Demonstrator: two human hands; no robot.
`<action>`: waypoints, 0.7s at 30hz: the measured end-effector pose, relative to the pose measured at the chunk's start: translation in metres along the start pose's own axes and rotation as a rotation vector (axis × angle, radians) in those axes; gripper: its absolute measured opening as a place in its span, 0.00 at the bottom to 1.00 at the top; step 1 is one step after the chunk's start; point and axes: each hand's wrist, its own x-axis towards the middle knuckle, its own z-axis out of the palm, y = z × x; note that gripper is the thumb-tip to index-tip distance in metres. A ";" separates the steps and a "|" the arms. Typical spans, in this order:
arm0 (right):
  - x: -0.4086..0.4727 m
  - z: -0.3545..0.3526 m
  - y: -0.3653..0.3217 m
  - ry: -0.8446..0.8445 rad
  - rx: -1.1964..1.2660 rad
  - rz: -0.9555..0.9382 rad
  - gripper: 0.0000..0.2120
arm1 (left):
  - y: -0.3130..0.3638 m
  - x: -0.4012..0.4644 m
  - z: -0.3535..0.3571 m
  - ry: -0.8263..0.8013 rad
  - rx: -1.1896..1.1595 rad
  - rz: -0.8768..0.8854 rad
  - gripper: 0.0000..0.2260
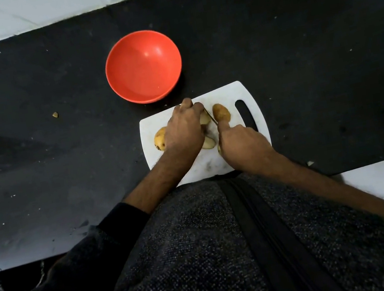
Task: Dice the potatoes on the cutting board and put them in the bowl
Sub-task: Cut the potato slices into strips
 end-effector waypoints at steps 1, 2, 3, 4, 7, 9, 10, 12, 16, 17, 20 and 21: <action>0.001 -0.001 0.000 -0.010 0.012 0.008 0.25 | 0.000 0.000 -0.001 -0.003 -0.003 0.003 0.17; 0.003 -0.002 0.000 -0.029 0.031 0.017 0.27 | 0.001 0.001 -0.001 -0.005 -0.006 0.002 0.17; 0.005 -0.002 -0.001 -0.056 0.054 0.027 0.29 | 0.001 0.001 -0.002 -0.008 -0.011 -0.004 0.16; 0.008 -0.001 -0.001 -0.077 0.098 0.046 0.30 | 0.001 0.001 -0.002 -0.007 -0.022 -0.012 0.16; 0.010 0.001 0.002 -0.144 0.218 0.148 0.26 | 0.000 -0.001 -0.001 0.008 -0.065 -0.027 0.14; 0.002 0.005 0.004 -0.135 0.138 0.084 0.19 | 0.000 -0.002 -0.001 0.020 -0.069 -0.024 0.13; -0.004 0.007 0.006 -0.124 0.104 0.059 0.15 | -0.001 -0.002 -0.001 0.024 -0.068 -0.022 0.13; -0.015 0.009 0.009 -0.127 0.098 0.043 0.11 | -0.001 -0.001 0.000 0.024 -0.063 -0.021 0.14; -0.026 0.005 0.011 -0.125 0.042 0.012 0.10 | -0.001 -0.003 0.002 0.031 -0.053 -0.019 0.13; -0.027 0.003 0.010 -0.115 0.031 0.007 0.11 | -0.001 -0.004 0.002 0.033 -0.053 -0.020 0.13; -0.022 -0.006 0.004 -0.046 0.071 0.019 0.15 | -0.002 -0.005 0.001 0.029 -0.045 -0.039 0.13; -0.017 -0.009 0.002 -0.029 0.084 0.024 0.20 | -0.002 -0.005 0.001 0.028 -0.038 -0.044 0.13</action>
